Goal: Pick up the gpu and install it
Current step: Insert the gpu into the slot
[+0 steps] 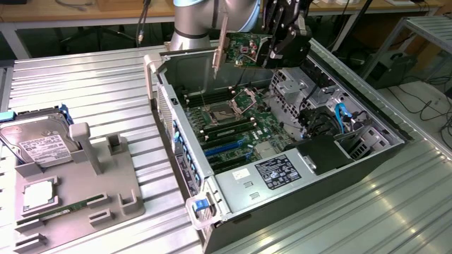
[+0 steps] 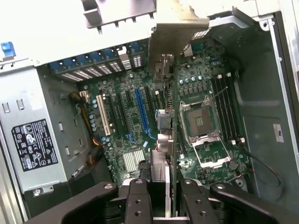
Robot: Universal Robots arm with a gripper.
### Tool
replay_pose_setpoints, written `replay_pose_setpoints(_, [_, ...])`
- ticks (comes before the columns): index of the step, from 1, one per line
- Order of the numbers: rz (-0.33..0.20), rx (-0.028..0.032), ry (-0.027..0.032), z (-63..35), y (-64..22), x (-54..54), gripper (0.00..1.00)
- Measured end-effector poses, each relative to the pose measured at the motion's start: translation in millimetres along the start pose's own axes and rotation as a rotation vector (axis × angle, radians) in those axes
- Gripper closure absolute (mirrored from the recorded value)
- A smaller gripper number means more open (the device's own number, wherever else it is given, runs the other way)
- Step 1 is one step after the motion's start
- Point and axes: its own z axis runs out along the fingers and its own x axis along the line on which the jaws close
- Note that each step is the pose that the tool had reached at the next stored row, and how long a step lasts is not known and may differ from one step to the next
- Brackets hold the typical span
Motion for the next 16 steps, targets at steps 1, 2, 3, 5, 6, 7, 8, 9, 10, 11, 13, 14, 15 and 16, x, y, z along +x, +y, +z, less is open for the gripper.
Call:
replay_pose_setpoints(1, [-0.015,-0.0002,0.0004,0.0,0.0,0.0,0.72])
replay_pose_setpoints(2, [-0.030,-0.0004,0.0009,0.0,0.0,0.1,0.72])
replay_pose_setpoints(3, [-0.043,-0.0006,0.0013,0.0,0.0,0.1,0.72])
replay_pose_setpoints(5, [-0.067,-0.0009,0.0022,0.0,-0.1,0.3,0.72])
replay_pose_setpoints(6, [-0.079,-0.0011,0.0025,0.0,-0.1,0.4,0.72])
replay_pose_setpoints(7, [-0.090,-0.0012,0.0028,0.0,-0.1,0.4,0.72])
replay_pose_setpoints(8, [-0.097,-0.0012,0.0029,0.1,-0.1,0.4,0.72])
replay_pose_setpoints(9, [-0.098,-0.0011,0.0029,0.1,-0.1,0.4,0.72])
replay_pose_setpoints(10, [-0.098,-0.0010,0.0029,0.1,-0.1,0.4,0.72])
replay_pose_setpoints(11, [-0.098,-0.0010,0.0029,0.1,-0.1,0.4,0.72])
replay_pose_setpoints(13, [-0.098,-0.0010,0.0029,0.1,-0.1,0.4,0.72])
replay_pose_setpoints(14, [-0.098,-0.0010,0.0030,0.1,-0.1,0.4,0.72])
replay_pose_setpoints(15, [-0.098,-0.0010,0.0028,0.1,-0.1,0.4,0.72])
replay_pose_setpoints(16, [-0.098,-0.0010,0.0029,0.2,-0.1,0.4,0.72])
